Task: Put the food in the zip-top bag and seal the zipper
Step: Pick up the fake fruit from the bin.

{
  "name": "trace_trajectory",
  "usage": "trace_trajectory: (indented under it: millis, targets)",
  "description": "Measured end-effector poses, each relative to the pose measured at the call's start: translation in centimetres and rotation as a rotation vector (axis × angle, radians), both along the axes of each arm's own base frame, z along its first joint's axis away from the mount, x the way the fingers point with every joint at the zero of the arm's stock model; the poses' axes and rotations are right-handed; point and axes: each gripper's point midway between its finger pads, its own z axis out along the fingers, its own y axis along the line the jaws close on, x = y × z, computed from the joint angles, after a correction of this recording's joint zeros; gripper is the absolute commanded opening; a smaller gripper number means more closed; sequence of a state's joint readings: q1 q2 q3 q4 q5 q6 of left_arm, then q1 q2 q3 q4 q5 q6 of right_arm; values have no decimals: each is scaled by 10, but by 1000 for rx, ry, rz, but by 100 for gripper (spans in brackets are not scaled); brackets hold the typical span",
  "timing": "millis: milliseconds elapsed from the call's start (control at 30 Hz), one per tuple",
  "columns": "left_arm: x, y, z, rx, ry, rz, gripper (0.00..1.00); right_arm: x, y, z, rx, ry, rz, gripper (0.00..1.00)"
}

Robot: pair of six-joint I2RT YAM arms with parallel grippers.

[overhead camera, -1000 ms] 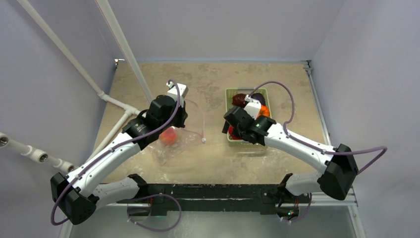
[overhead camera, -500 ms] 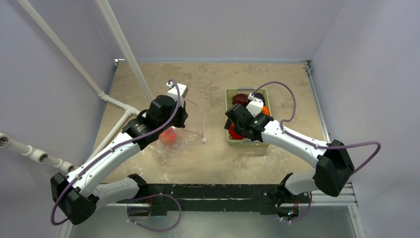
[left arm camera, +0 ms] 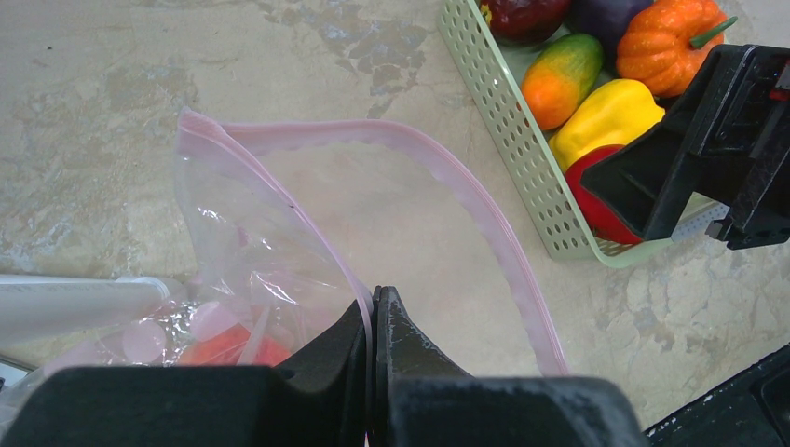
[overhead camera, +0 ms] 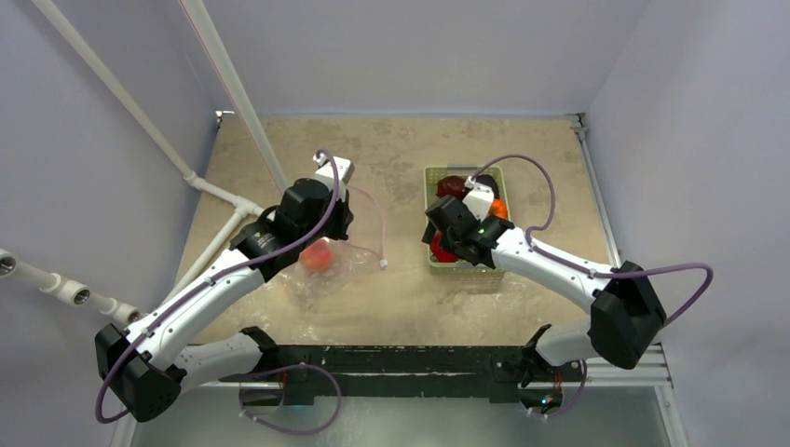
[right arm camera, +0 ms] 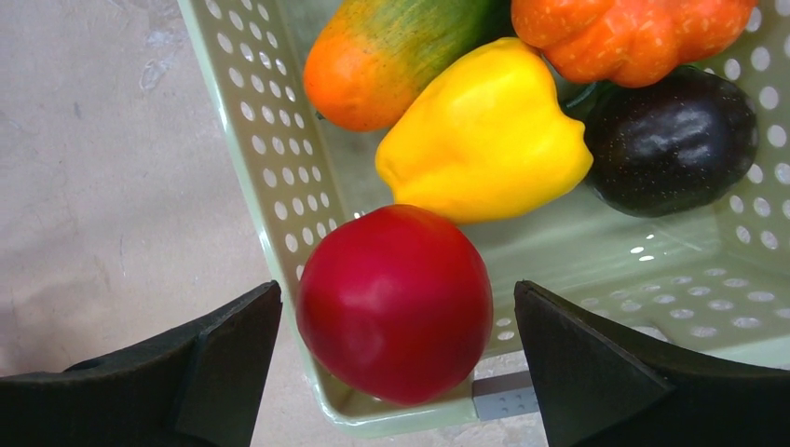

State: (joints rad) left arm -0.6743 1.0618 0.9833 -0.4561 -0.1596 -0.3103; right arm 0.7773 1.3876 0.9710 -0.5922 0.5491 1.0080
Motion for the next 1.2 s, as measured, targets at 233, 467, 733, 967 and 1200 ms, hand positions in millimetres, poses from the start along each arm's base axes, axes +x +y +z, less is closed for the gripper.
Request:
trace_trajectory:
  millis: [233,467,733,967,1200]
  targets:
    - [0,0,0,0,0,0,0,3,7,-8,1,10,26,89]
    - [0,0,0,0,0,0,0,3,7,-12,-5,16,34,67]
    - [0,0,0,0,0,0,0,2,4,-6,1,8,33,31]
    - [0,0,0,0,0,0,0,1,2,19,33,-34,30,20]
    - [0,0,0,0,0,0,0,11,10,65,86,-130,65,17]
